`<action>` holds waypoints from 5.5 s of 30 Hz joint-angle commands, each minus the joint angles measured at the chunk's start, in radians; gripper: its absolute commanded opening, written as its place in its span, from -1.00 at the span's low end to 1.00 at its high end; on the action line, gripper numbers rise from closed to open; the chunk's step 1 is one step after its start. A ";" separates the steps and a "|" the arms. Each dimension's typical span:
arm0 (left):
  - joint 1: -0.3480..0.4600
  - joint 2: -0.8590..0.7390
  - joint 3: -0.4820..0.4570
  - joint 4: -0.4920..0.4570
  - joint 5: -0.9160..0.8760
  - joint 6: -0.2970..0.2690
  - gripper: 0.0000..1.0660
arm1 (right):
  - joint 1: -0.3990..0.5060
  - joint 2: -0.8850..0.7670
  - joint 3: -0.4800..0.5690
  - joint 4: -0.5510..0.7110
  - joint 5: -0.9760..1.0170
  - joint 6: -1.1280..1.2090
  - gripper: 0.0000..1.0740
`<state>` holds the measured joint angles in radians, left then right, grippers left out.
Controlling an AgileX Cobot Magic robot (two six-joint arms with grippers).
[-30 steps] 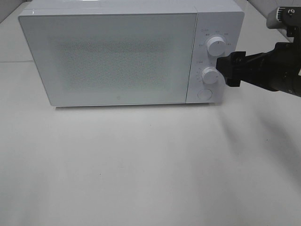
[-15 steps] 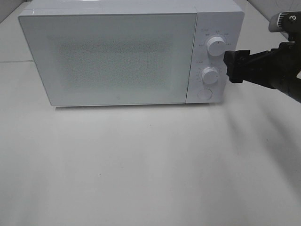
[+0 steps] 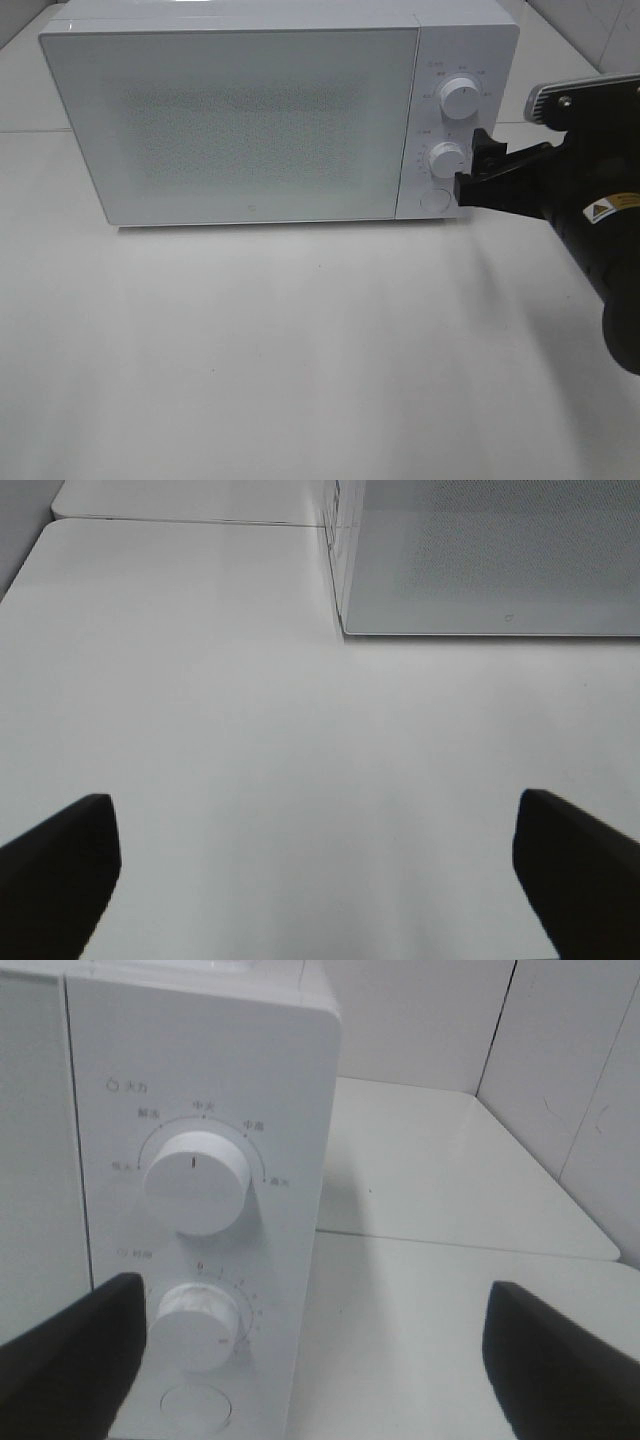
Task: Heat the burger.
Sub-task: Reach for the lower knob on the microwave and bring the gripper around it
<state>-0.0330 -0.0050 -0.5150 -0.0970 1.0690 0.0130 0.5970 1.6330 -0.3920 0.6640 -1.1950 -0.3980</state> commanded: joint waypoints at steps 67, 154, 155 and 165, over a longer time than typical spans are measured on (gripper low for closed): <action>0.004 -0.011 0.001 0.002 -0.002 -0.005 0.88 | -0.065 0.422 -0.340 -0.112 -0.007 0.174 0.42; 0.004 -0.011 0.001 0.002 -0.002 -0.005 0.88 | -0.049 0.430 -0.350 -0.261 -0.240 1.744 -0.98; 0.004 -0.011 0.001 0.002 -0.002 -0.005 0.88 | -0.049 0.430 -0.350 -0.261 -0.240 1.785 -0.98; 0.004 -0.011 0.001 0.002 -0.002 -0.005 0.88 | -0.049 0.430 -0.350 -0.261 -0.240 1.852 -0.97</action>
<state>-0.0330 -0.0050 -0.5150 -0.0970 1.0690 0.0130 0.5440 2.0700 -0.7110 0.5210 -1.2030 1.4360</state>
